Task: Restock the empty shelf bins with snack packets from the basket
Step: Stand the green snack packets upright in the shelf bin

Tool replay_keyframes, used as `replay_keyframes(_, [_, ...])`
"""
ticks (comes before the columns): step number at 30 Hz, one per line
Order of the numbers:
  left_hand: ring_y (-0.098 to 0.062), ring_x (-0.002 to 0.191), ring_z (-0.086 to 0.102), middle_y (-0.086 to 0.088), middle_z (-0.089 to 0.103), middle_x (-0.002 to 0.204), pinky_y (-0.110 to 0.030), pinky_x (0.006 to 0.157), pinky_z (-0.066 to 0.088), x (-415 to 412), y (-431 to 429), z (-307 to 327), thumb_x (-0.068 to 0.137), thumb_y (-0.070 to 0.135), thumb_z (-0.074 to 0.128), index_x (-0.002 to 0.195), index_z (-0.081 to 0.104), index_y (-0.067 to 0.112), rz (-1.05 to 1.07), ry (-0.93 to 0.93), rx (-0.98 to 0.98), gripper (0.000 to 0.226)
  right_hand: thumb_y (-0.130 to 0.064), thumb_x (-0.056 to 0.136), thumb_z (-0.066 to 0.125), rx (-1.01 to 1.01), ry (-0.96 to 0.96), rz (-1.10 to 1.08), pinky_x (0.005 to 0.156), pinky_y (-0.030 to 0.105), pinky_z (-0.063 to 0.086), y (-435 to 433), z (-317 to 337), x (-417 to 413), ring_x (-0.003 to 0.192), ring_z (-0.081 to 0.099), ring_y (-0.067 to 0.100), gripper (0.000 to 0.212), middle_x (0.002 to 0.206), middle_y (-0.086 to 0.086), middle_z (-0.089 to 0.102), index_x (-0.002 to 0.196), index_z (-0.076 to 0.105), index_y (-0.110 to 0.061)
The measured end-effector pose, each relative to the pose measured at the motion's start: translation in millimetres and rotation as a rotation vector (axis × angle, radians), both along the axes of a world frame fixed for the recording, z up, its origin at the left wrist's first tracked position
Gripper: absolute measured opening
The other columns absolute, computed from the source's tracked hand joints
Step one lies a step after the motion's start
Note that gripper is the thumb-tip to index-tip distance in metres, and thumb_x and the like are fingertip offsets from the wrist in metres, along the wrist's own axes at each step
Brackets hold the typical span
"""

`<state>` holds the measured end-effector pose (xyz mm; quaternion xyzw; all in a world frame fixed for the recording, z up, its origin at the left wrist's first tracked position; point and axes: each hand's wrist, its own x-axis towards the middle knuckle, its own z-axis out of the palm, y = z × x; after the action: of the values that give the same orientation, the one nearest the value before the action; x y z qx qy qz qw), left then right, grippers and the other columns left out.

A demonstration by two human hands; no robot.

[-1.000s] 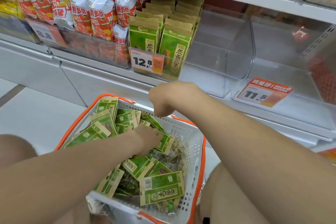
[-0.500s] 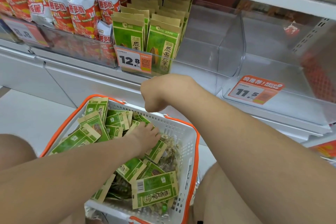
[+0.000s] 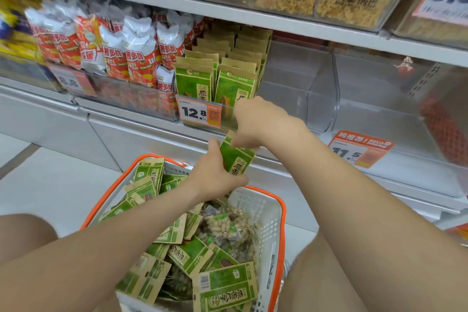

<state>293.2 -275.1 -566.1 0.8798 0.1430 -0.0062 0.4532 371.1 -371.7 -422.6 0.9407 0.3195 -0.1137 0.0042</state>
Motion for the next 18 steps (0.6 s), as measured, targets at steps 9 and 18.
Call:
replay_keyframes(9, [-0.012, 0.104, 0.072, 0.007, 0.075, 0.111, -0.042, 0.09, 0.06, -1.4, 22.8, 68.5, 0.074, 0.046, 0.092, 0.125, 0.057, 0.034, 0.085, -0.207, -0.369, 0.063, -0.051, 0.103, 0.059, 0.458, 0.056, -0.028, 0.061, 0.037, 0.053, -2.3, 9.9, 21.7, 0.065, 0.066, 0.022, 0.051, 0.063, 0.003, 0.067, 0.073, 0.072, -0.011])
replay_keyframes(18, [-0.024, 0.11, 0.074, -0.004, 0.078, 0.115, -0.05, 0.101, 0.054, 6.9, 33.4, 112.4, 0.11, 0.05, 0.04, 0.13, 0.064, 0.029, 0.301, -0.202, -0.8, 0.038, -0.053, 0.093, 0.072, 0.786, -0.024, -0.151, 0.06, 0.031, 0.037, -2.3, 22.6, 7.5, 0.069, 0.055, 0.014, 0.049, 0.065, -0.003, 0.063, 0.07, 0.07, -0.01])
